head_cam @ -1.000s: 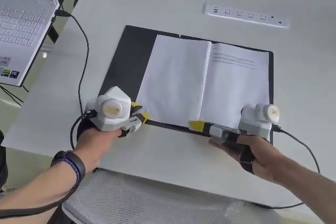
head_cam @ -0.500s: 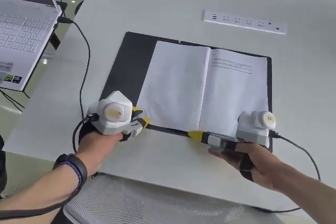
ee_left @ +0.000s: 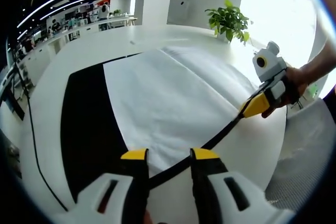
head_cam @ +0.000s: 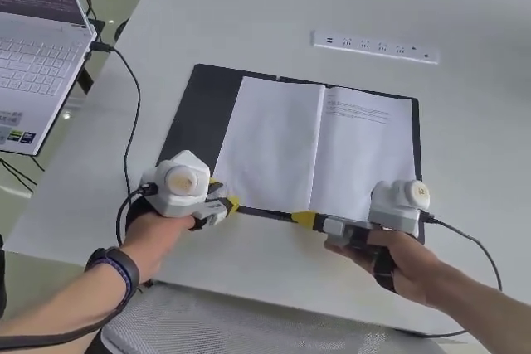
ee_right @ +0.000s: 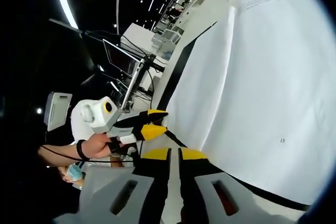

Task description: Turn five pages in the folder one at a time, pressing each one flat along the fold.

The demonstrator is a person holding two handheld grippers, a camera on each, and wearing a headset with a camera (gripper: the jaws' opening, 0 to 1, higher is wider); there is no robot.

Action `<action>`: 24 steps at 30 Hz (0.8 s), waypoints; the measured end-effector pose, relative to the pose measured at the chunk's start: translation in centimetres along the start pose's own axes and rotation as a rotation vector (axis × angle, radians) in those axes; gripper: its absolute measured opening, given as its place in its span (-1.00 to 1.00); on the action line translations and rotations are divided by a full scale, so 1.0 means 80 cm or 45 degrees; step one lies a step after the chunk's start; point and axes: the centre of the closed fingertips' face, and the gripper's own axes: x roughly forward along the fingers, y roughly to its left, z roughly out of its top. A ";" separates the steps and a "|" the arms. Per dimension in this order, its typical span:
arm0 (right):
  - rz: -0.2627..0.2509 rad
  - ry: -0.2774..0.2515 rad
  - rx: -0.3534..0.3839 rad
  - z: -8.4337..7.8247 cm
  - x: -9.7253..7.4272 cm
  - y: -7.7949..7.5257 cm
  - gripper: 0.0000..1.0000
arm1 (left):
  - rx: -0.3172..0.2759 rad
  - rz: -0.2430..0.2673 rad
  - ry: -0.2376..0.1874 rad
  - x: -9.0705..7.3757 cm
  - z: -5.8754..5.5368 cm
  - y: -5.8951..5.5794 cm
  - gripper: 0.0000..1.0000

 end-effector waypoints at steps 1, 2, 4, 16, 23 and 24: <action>0.002 0.001 -0.010 0.001 -0.001 0.002 -0.89 | 0.007 -0.002 -0.001 -0.001 0.001 -0.001 -0.38; -0.004 0.000 -0.025 0.003 -0.003 0.005 -0.87 | 0.010 -0.005 -0.009 -0.004 0.005 -0.003 -0.36; -0.019 -0.008 -0.074 0.007 -0.007 0.007 -0.81 | 0.013 -0.010 -0.023 -0.010 0.013 -0.007 -0.33; -0.168 -0.146 -0.215 0.054 -0.061 -0.004 -0.67 | 0.062 -0.034 -0.073 -0.026 0.043 -0.020 -0.24; -0.296 -0.099 -0.424 0.061 -0.103 -0.015 -0.52 | 0.120 -0.063 -0.094 -0.038 0.060 -0.030 -0.18; -0.308 -0.093 -0.450 0.061 -0.111 -0.014 -0.48 | 0.129 -0.065 -0.096 -0.041 0.061 -0.031 -0.17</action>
